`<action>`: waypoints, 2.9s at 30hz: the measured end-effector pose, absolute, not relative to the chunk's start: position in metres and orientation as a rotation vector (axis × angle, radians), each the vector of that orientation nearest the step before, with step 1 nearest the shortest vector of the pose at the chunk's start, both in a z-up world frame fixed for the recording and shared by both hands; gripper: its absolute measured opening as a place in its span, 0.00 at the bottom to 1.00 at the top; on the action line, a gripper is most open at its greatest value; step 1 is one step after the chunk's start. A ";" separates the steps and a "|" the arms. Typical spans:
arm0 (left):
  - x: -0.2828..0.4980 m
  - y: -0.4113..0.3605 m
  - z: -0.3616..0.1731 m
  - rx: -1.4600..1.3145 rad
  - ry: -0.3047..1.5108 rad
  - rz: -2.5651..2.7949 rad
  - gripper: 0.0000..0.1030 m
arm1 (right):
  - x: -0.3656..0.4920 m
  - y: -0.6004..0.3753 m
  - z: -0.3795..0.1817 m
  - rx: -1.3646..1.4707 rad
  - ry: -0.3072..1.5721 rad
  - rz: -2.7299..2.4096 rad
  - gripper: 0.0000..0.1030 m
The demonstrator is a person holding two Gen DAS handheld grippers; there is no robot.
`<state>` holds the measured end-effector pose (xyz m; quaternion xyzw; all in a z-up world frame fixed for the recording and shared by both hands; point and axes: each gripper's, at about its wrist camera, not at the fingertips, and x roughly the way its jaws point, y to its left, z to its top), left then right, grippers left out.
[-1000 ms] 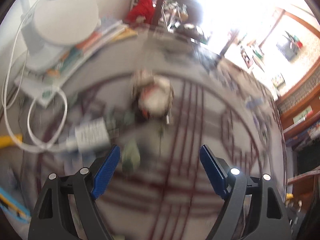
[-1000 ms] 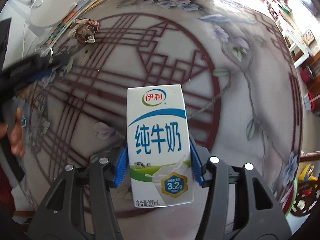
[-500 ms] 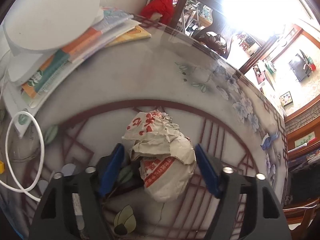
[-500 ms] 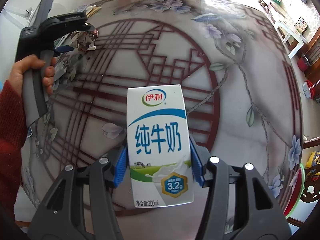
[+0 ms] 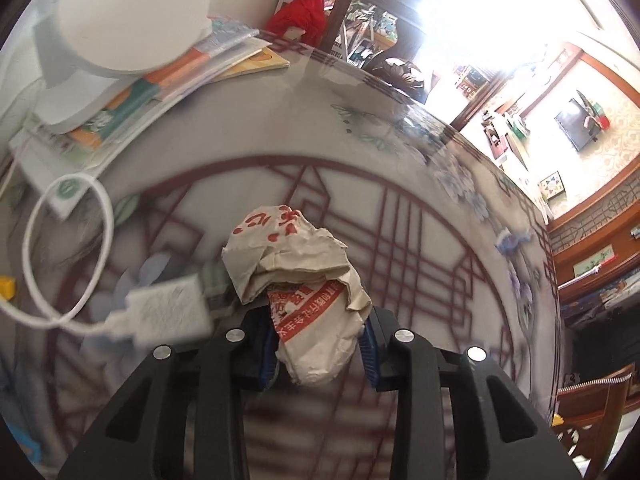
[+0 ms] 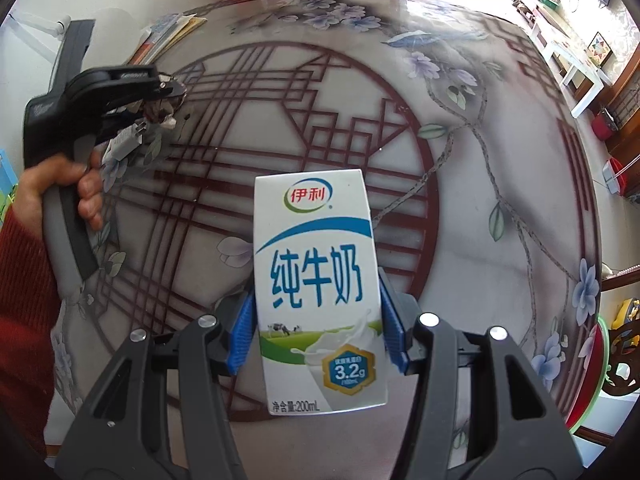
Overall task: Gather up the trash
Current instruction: 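Carry the milk carton with the right gripper while the left carries the paper bag to the bucket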
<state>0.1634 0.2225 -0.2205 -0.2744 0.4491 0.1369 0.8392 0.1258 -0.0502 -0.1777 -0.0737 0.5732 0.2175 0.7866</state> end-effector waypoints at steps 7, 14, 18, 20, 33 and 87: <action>0.113 0.196 -0.205 -0.520 0.954 0.248 0.30 | 0.112 -0.052 -0.170 -0.137 1.210 0.456 0.51; 0.077 0.162 -0.209 -0.525 1.008 0.188 0.30 | 0.093 -0.058 -0.166 -0.124 1.212 0.439 0.51; 0.064 0.140 -0.212 -0.474 1.049 0.135 0.30 | 0.081 -0.066 -0.163 -0.115 1.204 0.421 0.51; 0.059 0.131 -0.211 -0.457 1.055 0.117 0.30 | 0.076 -0.072 -0.161 -0.111 1.196 0.409 0.51; 0.049 0.081 -0.181 -0.376 1.023 -0.003 0.31 | 0.043 -0.118 -0.146 -0.025 1.150 0.309 0.51; 0.060 -0.174 -0.144 -0.086 1.038 -0.440 0.31 | -0.016 -0.385 -0.148 0.263 1.085 -0.151 0.51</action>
